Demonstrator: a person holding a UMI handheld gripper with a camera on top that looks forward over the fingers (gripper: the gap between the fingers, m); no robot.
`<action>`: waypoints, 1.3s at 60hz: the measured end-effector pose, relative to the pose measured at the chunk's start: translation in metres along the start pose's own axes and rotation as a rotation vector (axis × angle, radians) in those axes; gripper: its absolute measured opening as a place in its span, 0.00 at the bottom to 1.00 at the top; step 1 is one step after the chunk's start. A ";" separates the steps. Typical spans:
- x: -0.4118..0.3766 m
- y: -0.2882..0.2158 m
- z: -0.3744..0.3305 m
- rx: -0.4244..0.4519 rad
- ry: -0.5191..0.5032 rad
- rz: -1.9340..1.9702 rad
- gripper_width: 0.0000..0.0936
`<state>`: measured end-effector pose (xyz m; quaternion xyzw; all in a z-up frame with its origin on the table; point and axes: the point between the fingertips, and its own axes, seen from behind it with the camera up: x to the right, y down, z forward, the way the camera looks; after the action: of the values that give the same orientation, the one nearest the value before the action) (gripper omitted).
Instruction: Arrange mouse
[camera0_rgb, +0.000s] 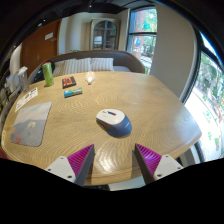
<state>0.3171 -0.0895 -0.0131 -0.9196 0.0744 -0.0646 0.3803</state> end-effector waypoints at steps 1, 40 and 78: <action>0.001 -0.001 0.006 0.003 -0.014 0.000 0.89; 0.017 -0.085 0.094 0.106 -0.059 0.051 0.57; -0.262 -0.211 -0.043 0.310 -0.137 0.079 0.41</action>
<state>0.0710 0.0775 0.1501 -0.8485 0.0736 0.0027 0.5240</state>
